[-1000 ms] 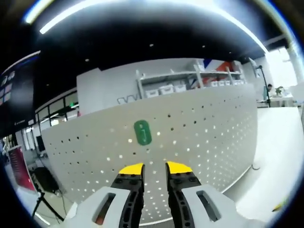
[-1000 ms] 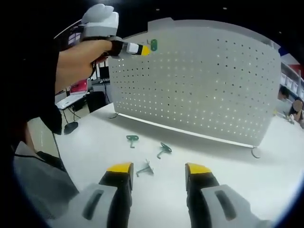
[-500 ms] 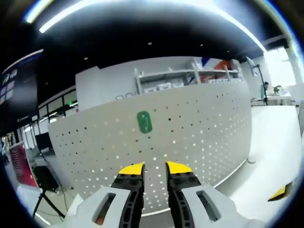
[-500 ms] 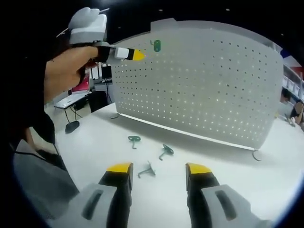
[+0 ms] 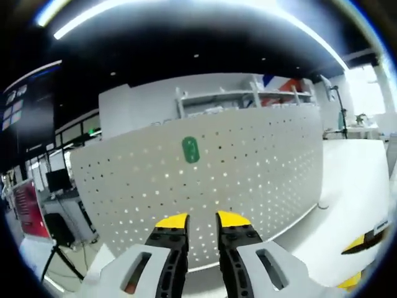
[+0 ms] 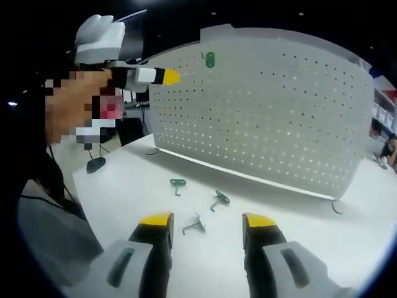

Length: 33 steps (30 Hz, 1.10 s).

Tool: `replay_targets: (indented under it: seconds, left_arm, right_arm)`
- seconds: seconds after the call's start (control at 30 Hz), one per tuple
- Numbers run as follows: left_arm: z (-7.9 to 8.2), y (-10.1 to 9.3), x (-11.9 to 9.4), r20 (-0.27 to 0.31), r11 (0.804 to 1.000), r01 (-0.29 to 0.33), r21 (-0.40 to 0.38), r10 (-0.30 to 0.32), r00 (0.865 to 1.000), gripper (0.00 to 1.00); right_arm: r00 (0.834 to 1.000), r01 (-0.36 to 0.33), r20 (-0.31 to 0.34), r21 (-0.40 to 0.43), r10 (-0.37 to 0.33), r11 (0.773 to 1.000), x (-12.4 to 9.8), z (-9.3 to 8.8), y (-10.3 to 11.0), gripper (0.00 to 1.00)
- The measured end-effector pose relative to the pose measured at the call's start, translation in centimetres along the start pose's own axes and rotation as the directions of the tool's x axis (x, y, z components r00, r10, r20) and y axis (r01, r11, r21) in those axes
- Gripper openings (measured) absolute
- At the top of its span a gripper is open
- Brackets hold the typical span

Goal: Insert the hook assembly into the mounting plate slot until the hook locks in place.

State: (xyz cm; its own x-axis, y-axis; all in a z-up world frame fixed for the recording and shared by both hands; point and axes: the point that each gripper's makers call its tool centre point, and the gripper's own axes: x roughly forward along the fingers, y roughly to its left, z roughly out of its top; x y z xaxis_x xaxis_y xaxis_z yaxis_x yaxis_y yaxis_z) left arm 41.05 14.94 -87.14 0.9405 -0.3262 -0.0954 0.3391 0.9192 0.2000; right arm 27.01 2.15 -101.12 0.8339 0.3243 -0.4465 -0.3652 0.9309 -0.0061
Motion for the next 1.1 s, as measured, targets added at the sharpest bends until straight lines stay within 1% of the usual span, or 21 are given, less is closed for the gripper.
replay_targets:
  seconds: [0.27,0.57,0.77,0.87,1.0,1.1]
  left_arm:
    - [-1.6,-0.2,-1.0,-0.024,1.000,0.016,0.006,-0.016,1.000,0.17]
    - [-3.0,-0.3,-1.7,-0.039,0.999,0.039,0.016,-0.038,0.999,0.17]
    - [-3.8,0.1,-2.1,-0.045,0.999,0.046,0.021,-0.045,0.998,0.16]
    - [-4.4,0.6,-2.1,-0.054,0.999,0.043,0.015,-0.042,0.998,0.16]
    - [-4.7,1.0,-2.0,-0.057,0.999,0.039,0.011,-0.038,0.998,0.16]
    - [-4.7,0.8,-2.0,-0.056,0.999,0.044,0.012,-0.043,0.997,0.16]
  right_arm:
    - [1.000,-0.004,0.005,-0.005,0.004,1.000,0.4,0.4,0.3,0.42]
    - [1.000,0.001,0.000,-0.015,-0.001,1.000,1.0,0.5,0.2,0.42]
    - [1.000,0.002,-0.004,-0.020,-0.002,1.000,1.3,0.6,0.2,0.42]
    - [1.000,0.004,-0.006,-0.020,-0.004,1.000,1.3,0.5,0.2,0.42]
    - [1.000,0.007,-0.008,-0.021,-0.007,1.000,1.4,0.5,0.1,0.42]
    - [1.000,0.010,-0.012,-0.023,-0.010,1.000,1.5,0.5,0.0,0.41]
